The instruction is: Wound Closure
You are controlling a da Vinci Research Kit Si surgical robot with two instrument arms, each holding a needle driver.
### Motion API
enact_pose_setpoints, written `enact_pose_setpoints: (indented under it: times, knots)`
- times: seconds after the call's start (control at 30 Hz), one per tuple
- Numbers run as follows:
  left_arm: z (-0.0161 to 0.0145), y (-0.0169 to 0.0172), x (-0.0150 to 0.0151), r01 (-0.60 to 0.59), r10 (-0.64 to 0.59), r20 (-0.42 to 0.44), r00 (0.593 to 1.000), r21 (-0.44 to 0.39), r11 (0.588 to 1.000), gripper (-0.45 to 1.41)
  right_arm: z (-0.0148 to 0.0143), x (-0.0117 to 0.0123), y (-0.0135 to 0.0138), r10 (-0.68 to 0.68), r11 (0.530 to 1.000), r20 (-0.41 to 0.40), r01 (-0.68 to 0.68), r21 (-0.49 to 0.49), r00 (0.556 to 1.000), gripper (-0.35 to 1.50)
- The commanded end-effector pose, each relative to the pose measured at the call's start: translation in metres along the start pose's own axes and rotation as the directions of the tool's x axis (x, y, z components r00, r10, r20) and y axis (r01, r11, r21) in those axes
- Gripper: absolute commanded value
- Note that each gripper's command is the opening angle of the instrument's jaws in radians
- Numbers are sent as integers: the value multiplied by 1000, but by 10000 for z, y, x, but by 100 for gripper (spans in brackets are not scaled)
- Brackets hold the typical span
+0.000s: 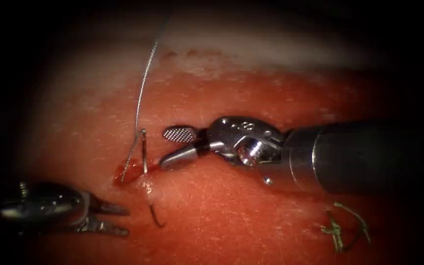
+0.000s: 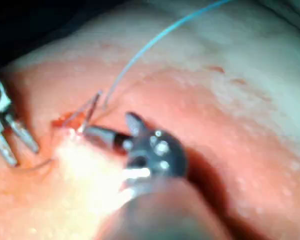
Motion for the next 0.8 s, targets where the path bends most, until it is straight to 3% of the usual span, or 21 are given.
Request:
enact_pose_setpoints:
  times: [0.03,0.33,0.8]
  knots:
    - [9,3,-3,-9,9,-6,1000,-2,1000,39,-2,3,4,-5,1000,-11,5,-3,1000,123]
    - [-3,3,33,-66,73,-113,991,67,996,43,-6,3,5,-26,1000,-22,26,0,999,121]
    - [34,3,32,-37,50,-118,992,108,993,43,-3,-1,4,-29,1000,-18,29,9,999,119]
